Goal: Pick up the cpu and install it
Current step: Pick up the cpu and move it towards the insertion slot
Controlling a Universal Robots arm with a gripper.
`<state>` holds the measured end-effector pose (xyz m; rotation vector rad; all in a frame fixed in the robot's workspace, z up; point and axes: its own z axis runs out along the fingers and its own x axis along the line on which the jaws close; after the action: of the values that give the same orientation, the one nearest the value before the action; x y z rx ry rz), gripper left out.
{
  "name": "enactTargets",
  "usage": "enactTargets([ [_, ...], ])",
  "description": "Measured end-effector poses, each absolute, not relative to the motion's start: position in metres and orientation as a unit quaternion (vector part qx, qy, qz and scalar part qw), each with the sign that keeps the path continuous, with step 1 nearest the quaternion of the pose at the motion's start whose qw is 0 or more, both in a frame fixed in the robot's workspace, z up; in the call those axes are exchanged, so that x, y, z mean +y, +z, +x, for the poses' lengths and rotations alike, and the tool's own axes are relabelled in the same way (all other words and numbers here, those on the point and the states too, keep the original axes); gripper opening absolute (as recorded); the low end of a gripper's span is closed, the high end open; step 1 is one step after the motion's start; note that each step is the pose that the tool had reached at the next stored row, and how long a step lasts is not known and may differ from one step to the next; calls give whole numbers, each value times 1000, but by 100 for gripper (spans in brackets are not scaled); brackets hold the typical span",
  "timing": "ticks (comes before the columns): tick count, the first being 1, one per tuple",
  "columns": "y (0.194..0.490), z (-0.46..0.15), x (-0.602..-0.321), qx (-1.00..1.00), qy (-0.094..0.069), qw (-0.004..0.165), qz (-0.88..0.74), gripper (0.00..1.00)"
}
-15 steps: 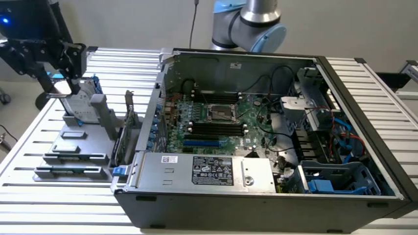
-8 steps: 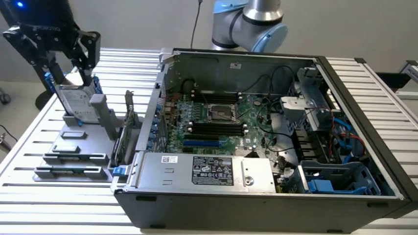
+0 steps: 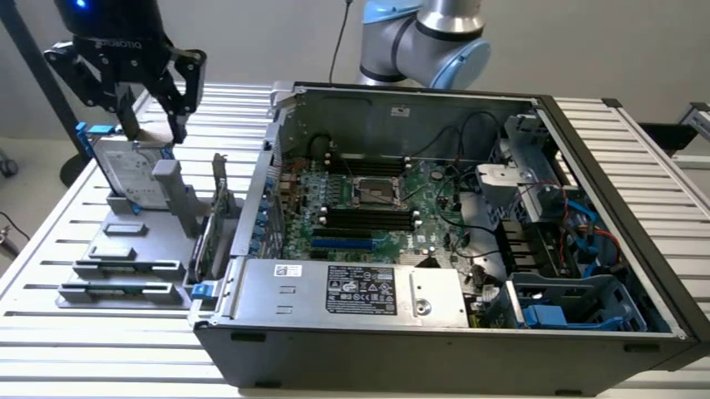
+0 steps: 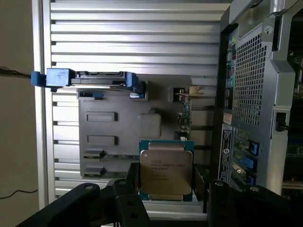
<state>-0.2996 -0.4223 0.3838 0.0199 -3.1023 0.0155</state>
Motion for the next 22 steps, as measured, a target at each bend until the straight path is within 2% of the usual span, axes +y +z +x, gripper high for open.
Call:
enactTargets([
  [22,384,-199,-413,-1000,5,20,6,55],
])
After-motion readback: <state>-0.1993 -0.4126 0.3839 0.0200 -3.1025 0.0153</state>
